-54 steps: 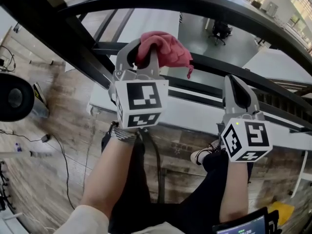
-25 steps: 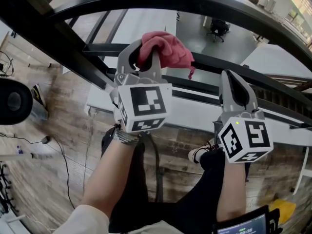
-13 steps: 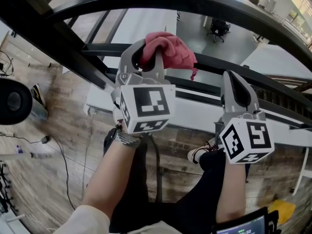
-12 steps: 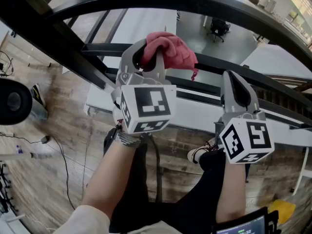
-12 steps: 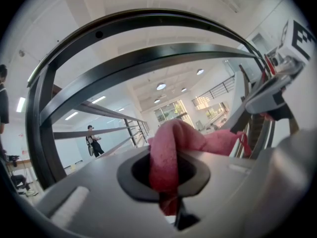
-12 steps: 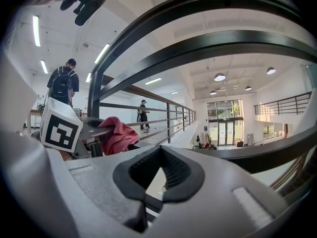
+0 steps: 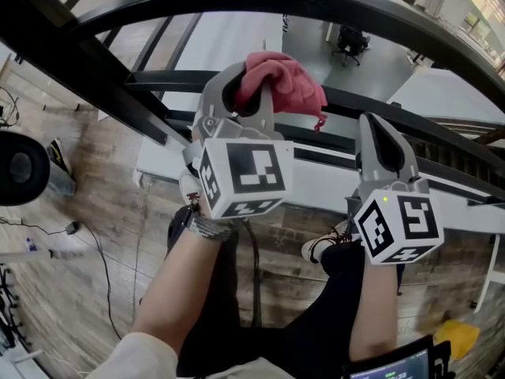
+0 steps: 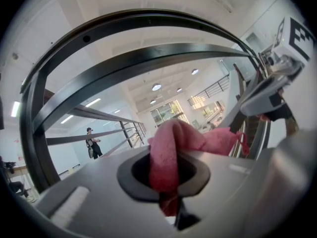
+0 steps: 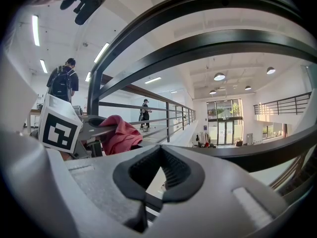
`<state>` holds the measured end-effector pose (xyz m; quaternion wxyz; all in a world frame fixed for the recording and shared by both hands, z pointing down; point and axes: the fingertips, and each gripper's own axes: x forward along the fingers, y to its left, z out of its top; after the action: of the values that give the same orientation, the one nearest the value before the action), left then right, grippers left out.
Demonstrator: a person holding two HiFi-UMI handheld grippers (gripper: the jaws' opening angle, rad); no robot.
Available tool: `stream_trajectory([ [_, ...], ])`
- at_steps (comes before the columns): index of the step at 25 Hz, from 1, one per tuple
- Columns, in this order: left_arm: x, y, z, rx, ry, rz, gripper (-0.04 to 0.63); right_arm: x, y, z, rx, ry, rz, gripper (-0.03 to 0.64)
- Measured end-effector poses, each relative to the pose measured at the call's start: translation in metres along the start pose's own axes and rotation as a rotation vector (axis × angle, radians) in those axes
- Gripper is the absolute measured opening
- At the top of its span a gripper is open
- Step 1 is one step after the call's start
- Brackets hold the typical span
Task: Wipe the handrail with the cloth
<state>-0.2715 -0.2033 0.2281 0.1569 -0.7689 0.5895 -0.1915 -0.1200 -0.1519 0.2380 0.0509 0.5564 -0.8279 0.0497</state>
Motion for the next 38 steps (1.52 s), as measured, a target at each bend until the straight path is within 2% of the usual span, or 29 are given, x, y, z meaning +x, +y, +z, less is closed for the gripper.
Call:
stream_trajectory([
  [23,0.005,-0.041,0.024,0.069,-0.025,-0.064,0.026,-0.020,-0.034,-0.003,0.030,0.001,-0.041,0.002],
  [38,0.006,-0.065,0.037,0.120,-0.057,-0.120,0.026,-0.016,-0.033,-0.006,0.026,0.014,-0.035,0.002],
])
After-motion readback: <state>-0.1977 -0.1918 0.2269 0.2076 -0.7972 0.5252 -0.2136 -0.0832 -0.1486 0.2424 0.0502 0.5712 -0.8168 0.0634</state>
